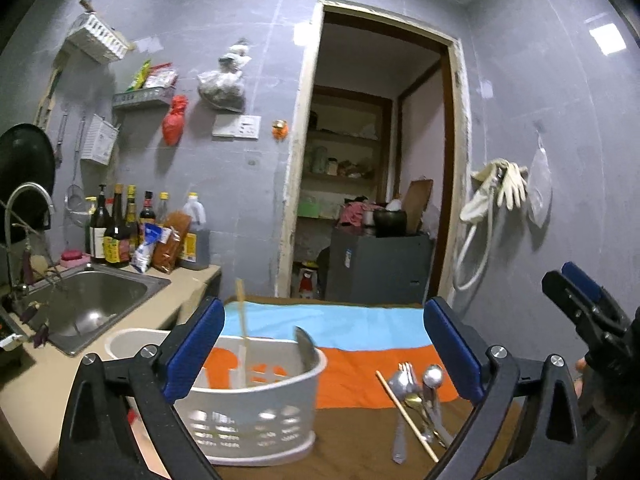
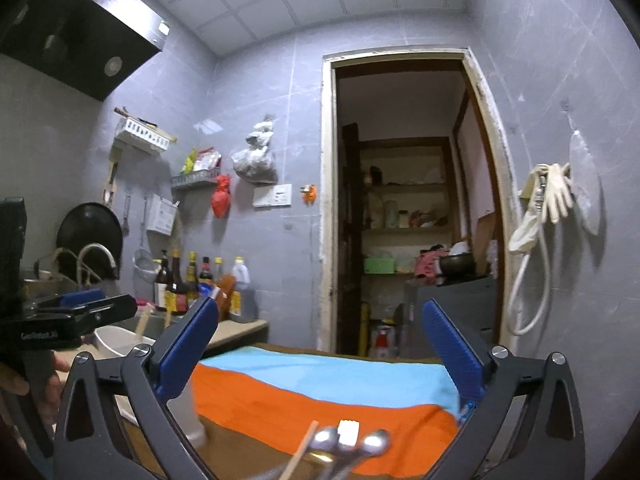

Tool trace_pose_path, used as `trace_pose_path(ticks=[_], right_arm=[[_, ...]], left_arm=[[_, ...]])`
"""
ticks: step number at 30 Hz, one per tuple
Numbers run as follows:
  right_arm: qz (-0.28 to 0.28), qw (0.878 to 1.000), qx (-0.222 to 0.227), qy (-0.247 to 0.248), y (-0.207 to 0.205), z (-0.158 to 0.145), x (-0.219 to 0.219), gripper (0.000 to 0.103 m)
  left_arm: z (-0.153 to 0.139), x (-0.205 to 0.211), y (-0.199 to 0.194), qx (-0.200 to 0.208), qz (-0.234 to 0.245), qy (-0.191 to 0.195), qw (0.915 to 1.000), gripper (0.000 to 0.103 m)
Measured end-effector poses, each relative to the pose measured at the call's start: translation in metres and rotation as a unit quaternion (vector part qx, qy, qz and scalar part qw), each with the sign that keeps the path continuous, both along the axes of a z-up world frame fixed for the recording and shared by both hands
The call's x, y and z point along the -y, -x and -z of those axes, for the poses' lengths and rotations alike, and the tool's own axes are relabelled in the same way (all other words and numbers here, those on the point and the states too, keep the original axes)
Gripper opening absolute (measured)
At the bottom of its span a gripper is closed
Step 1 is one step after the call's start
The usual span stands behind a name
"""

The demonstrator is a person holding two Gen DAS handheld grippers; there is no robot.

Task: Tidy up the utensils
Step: 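Open the left gripper to drop the chopstick into the caddy, then lower the left tool onto a wooden chopstick among the utensils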

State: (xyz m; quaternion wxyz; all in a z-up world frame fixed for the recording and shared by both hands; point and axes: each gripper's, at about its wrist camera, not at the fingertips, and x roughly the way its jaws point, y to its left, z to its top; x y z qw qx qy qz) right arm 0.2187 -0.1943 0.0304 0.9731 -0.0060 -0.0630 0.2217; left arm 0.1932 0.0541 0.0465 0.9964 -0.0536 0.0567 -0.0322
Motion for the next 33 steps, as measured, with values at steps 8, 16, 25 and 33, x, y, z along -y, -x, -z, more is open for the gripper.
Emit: trace_pose_path(ticks=[8, 16, 25, 33], right_arm=[[0.038, 0.999, -0.036, 0.006, -0.015, 0.017, 0.041, 0.103], [0.053, 0.991, -0.124, 0.013, -0.051, 0.040, 0.065, 0.103], [0.025, 0.964, -0.262, 0.034, -0.112, 0.072, 0.064, 0.089], [-0.013, 0.936, -0.344, 0.069, -0.152, 0.090, 0.051, 0.065]], left_arm=[[0.021, 0.044, -0.026, -0.047, 0.040, -0.017, 0.9979, 0.098], [0.048, 0.080, -0.060, -0.120, 0.078, -0.036, 0.9891, 0.098], [0.080, 0.091, -0.111, -0.222, 0.102, -0.033, 0.9692, 0.080], [0.106, 0.085, -0.157, -0.320, 0.127, 0.009, 0.9389, 0.046]])
